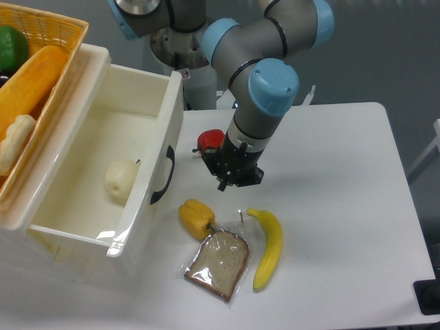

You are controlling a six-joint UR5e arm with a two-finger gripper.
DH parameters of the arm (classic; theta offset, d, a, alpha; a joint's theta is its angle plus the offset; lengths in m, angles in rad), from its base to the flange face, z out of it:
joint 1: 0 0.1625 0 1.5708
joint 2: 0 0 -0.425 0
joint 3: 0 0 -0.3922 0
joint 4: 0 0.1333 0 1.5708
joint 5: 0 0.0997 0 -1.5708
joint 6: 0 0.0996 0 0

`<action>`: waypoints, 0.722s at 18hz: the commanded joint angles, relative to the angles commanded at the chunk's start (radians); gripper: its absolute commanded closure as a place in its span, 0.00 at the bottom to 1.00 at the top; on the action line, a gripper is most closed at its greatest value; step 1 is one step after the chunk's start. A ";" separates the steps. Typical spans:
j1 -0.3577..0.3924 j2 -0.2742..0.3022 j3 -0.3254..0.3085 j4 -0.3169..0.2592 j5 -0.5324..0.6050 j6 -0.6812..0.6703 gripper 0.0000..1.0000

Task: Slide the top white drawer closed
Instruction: 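Lower the gripper against the drawer front beside its black handle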

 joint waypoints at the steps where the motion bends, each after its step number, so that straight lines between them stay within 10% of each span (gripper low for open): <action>1: -0.006 -0.002 0.000 -0.012 -0.017 0.003 1.00; 13: -0.034 0.017 0.026 -0.095 -0.169 -0.012 1.00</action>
